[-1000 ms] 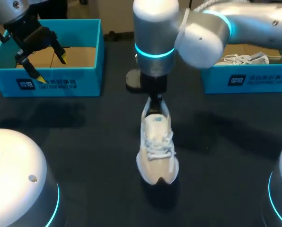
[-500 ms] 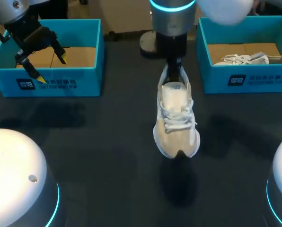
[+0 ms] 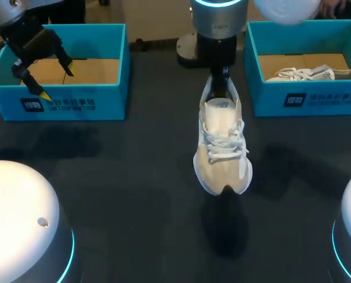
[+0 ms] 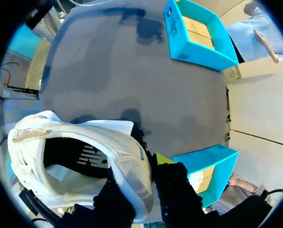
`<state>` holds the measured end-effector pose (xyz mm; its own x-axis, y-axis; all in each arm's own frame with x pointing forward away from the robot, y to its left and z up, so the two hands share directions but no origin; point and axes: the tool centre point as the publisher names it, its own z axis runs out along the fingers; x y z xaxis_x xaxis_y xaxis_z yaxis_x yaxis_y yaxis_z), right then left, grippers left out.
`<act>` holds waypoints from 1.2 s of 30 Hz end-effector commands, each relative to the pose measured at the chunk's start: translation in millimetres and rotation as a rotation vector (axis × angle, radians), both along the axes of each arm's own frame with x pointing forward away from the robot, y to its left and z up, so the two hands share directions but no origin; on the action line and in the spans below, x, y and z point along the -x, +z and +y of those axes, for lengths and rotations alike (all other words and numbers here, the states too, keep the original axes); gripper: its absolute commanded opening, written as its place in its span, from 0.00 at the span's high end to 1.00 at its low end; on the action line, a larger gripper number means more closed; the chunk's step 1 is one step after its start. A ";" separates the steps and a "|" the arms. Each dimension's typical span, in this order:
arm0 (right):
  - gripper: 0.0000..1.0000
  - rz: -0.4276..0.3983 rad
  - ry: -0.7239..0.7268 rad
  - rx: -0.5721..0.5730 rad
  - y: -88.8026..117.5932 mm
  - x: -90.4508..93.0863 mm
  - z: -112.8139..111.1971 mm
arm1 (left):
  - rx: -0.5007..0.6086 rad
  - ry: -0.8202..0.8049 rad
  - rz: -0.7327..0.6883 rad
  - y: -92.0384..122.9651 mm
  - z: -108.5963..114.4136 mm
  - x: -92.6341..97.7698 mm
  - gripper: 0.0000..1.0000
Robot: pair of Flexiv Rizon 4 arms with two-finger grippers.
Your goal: Take the shoe out of the shoebox, open the shoe tongue, remove and reinsert the insole, then place the shoe into the shoebox
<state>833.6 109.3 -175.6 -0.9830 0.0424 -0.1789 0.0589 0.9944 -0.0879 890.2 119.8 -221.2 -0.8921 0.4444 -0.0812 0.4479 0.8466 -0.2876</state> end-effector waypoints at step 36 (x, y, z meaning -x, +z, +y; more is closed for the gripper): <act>1.00 -0.015 0.042 -0.011 70.2 -118.8 -134.3 | -0.225 1.814 0.136 13.7 37.8 -37.6 0.00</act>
